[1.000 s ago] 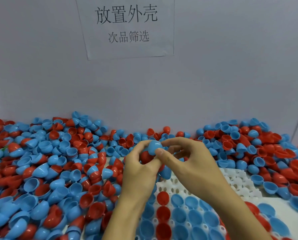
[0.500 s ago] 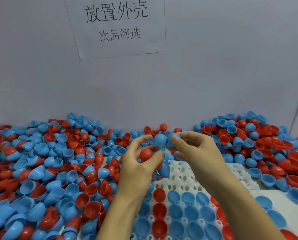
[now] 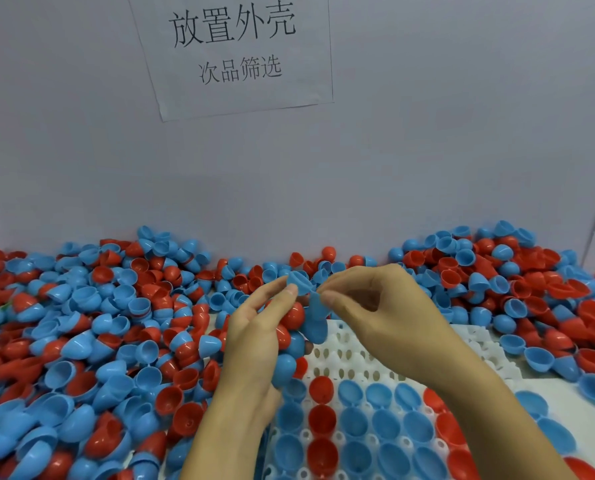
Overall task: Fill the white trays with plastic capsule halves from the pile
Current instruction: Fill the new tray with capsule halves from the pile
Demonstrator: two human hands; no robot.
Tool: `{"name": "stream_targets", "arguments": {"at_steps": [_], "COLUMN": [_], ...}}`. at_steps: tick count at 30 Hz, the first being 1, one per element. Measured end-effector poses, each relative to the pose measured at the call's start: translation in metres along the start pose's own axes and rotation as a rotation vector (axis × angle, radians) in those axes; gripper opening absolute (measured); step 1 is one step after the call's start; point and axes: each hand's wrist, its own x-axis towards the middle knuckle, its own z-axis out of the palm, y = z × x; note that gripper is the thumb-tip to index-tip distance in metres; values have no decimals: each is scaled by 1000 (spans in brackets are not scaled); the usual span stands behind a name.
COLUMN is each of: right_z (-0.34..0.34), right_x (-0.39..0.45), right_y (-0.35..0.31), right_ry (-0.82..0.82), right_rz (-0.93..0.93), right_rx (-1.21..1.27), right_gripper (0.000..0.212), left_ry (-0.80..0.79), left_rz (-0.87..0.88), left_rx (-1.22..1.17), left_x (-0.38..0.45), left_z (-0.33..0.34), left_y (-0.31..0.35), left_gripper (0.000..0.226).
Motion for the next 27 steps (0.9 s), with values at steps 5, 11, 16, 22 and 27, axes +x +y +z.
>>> {"name": "stream_targets", "arguments": {"at_steps": [5,11,16,22,27], "right_z": [-5,-6,-1,7,47], "right_x": [0,0,5,36,44], "right_y": [-4,-10,-11,8,31], "right_ry": [22,-8,91,-96,-366], "right_rz": [-2,-21,-48,174,268], "right_rx": [-41,-247,-269,-514,-694], "right_gripper": [20,18,11,5,12], "left_ry": [-130,-236,-125,237,240], "left_rz": [18,45,80,68,68], "left_rx": [26,127,80,-36,-41], "left_x": [-2,-1,2,11,12], "left_z": [-6,-8,-11,-22,-20], "left_y": [6,7,7,5,5], "left_gripper": [30,25,21,19,11]}}
